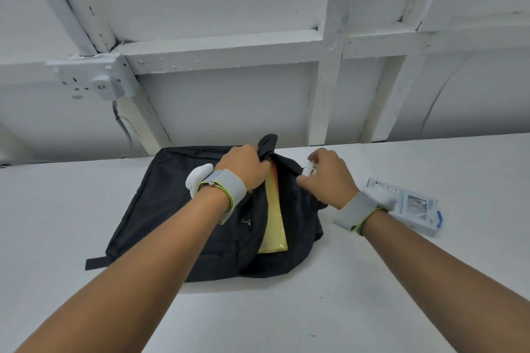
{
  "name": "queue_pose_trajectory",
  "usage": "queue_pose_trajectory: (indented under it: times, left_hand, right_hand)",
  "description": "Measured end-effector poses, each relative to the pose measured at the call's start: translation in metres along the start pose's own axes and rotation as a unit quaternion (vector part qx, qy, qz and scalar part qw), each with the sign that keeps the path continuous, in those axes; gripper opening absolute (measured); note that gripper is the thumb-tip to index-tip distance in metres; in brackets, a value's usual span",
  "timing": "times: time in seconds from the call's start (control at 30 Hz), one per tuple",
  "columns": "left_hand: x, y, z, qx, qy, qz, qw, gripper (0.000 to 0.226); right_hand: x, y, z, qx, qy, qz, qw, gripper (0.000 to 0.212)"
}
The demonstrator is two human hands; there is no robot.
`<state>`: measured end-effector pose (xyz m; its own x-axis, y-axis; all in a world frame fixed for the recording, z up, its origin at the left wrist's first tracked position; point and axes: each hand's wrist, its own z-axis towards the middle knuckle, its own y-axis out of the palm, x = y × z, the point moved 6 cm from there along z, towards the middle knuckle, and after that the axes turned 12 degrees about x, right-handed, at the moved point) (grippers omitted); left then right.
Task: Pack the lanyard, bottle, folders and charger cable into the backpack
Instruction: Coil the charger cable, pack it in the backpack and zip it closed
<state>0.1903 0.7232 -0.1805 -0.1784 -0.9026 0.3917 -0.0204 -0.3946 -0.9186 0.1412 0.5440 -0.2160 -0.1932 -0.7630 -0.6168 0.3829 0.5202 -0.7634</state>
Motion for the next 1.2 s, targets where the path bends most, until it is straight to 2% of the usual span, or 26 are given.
queue_pose_trajectory:
  times: [0.1,0.17,0.33,0.43,0.53,0.57,0.63,0.73,0.9,1.03,1.13,1.2]
  left_hand:
    - [-0.005,-0.018,-0.003,0.017,0.002,0.01,1.0,0.025]
    - [-0.006,-0.026,-0.005,0.024,0.004,0.007,1.0,0.024]
    - [-0.008,-0.038,-0.014,0.044,0.002,-0.009,0.999,0.027]
    - [-0.009,-0.037,-0.016,0.041,-0.004,-0.021,0.999,0.029]
    - [-0.009,-0.034,-0.014,0.032,-0.011,-0.029,0.999,0.028]
    - [-0.008,-0.032,-0.013,0.027,-0.014,-0.032,0.999,0.028]
    - [-0.007,-0.026,-0.011,0.015,-0.018,-0.035,0.999,0.028]
    - [-0.005,-0.018,-0.008,0.007,-0.013,-0.028,1.0,0.022]
    - [0.008,0.009,0.001,-0.034,-0.014,-0.017,0.999,0.05]
    - [0.023,0.033,0.0,-0.082,-0.017,0.019,0.996,0.073]
    - [0.037,0.05,-0.001,-0.101,-0.007,0.055,0.993,0.074]
    - [0.042,0.06,-0.003,-0.11,-0.002,0.079,0.991,0.072]
  right_hand:
    - [-0.042,0.04,-0.021,-0.074,-0.119,-0.023,0.99,0.053]
    - [-0.048,0.064,-0.028,-0.09,-0.136,-0.064,0.985,0.05]
    - [-0.054,0.106,-0.042,-0.127,-0.134,-0.088,0.979,0.035]
    - [-0.062,0.128,-0.057,-0.213,-0.14,-0.079,0.964,0.027]
    - [-0.063,0.132,-0.064,-0.271,-0.035,0.027,0.962,0.035]
    - [-0.061,0.126,-0.064,-0.268,-0.001,0.06,0.961,0.04]
    - [-0.059,0.11,-0.061,-0.256,-0.001,0.086,0.963,0.041]
    - [-0.05,0.084,-0.049,-0.193,-0.068,0.092,0.974,0.028]
    - [-0.006,0.021,-0.015,-0.072,-0.081,0.077,0.991,0.024]
    - [0.052,-0.009,0.004,-0.035,-0.058,-0.045,0.997,0.027]
    - [0.1,-0.023,0.008,-0.049,-0.007,-0.185,0.981,0.048]
    - [0.125,-0.025,0.004,-0.051,0.057,-0.241,0.968,0.065]
